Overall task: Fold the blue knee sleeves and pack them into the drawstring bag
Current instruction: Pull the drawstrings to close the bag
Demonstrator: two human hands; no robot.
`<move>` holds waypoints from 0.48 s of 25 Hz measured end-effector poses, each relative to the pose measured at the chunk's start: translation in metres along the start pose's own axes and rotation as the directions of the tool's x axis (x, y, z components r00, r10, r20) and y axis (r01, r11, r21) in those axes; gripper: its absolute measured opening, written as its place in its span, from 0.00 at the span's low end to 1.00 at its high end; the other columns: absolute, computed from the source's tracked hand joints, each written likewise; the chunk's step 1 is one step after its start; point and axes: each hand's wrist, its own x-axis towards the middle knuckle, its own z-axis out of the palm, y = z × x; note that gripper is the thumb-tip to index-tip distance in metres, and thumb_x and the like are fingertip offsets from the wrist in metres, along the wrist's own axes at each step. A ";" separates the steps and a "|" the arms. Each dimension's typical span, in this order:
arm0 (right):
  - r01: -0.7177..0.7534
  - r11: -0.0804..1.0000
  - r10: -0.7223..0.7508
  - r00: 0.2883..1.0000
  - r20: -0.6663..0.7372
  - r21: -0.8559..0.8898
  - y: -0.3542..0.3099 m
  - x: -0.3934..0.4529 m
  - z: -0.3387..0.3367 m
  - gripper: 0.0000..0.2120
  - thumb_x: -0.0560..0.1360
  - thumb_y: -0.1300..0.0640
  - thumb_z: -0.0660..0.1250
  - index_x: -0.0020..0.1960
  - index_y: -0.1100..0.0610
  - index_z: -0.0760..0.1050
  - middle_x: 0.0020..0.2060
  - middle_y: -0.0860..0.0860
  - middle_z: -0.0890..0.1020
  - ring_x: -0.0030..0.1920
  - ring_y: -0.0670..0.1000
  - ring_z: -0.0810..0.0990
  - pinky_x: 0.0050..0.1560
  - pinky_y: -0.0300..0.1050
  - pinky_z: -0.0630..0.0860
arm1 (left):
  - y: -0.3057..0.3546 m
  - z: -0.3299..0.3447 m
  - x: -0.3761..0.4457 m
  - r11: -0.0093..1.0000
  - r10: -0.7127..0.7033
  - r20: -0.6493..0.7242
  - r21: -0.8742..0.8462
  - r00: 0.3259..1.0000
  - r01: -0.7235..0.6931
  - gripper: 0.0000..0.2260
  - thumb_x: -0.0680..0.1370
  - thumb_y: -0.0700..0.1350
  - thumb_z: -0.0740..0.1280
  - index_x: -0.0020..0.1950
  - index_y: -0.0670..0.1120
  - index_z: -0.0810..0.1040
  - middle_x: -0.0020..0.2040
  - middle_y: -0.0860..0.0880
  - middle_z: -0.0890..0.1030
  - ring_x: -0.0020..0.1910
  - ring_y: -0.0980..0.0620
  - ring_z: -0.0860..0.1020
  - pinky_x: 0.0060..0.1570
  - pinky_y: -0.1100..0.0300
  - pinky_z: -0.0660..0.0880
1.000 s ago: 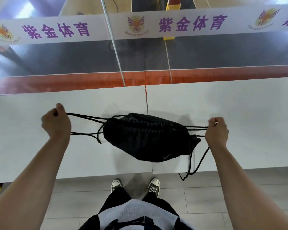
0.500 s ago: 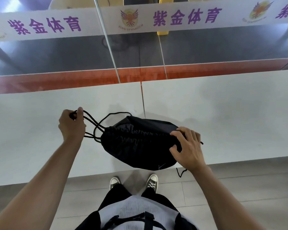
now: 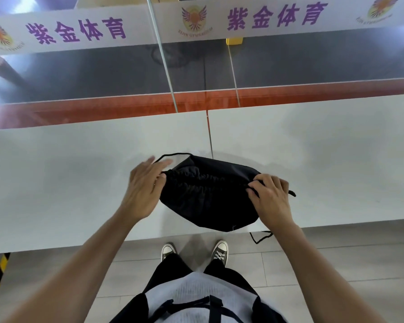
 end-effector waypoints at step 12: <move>-0.216 0.960 0.197 0.973 0.123 0.176 -0.017 0.040 -0.060 0.16 0.85 0.53 0.54 0.45 0.57 0.75 0.47 0.50 0.74 0.51 0.53 0.71 0.58 0.48 0.61 | 0.034 -0.016 0.034 0.966 -0.257 -0.280 -0.114 0.925 0.233 0.17 0.84 0.54 0.60 0.40 0.46 0.63 0.27 0.48 0.69 0.28 0.45 0.68 0.32 0.51 0.67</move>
